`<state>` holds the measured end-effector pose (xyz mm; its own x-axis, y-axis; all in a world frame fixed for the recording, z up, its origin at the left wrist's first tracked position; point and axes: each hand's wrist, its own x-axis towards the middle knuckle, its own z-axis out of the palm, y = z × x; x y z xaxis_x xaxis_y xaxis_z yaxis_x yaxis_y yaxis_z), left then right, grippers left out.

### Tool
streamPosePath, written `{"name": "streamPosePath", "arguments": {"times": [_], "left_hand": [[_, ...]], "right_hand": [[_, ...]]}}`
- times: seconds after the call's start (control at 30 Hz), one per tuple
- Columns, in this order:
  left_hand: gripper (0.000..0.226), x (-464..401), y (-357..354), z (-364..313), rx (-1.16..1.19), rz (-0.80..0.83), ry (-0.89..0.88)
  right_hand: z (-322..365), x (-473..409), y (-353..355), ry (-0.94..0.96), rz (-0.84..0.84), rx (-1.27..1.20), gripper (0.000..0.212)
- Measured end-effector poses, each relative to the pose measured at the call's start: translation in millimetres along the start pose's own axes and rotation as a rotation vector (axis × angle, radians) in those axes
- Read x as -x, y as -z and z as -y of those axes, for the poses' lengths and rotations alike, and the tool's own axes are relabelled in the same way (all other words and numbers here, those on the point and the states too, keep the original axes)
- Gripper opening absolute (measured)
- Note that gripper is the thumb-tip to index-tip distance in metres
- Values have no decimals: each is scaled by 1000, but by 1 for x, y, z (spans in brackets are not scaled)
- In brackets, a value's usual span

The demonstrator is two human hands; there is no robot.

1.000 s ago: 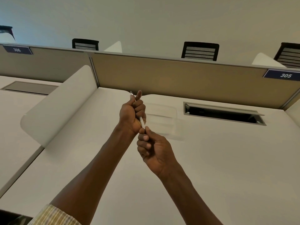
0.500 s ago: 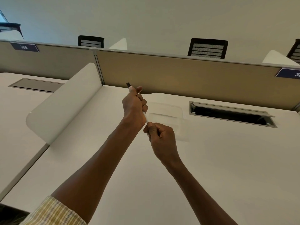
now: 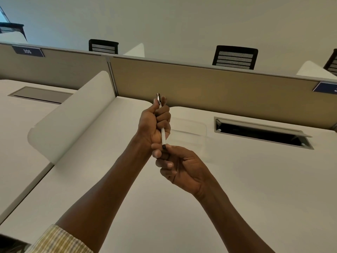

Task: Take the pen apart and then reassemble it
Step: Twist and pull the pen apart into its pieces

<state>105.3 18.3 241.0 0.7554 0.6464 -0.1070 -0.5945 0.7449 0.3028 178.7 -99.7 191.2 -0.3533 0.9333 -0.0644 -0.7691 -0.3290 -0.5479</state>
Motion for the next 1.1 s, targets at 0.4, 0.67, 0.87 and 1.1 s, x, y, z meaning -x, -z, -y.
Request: {"name": "streamPosePath", "arguments": {"times": [0.4, 0.67, 0.87, 1.1], "left_hand": [[33, -7, -2, 6, -642, -180, -358], [35, -24, -3, 19, -806, -508, -780], [35, -28, 28, 17, -657, -746, -760], [27, -2, 61, 12, -452, -473, -293]], "right_hand": [[8, -10, -12, 24, -484, 447, 38], [-2, -26, -4, 349, -958, 1551, 27], [-14, -35, 11, 322, -974, 1806, 18], [28, -20, 28, -164, -548, 775, 33]]}}
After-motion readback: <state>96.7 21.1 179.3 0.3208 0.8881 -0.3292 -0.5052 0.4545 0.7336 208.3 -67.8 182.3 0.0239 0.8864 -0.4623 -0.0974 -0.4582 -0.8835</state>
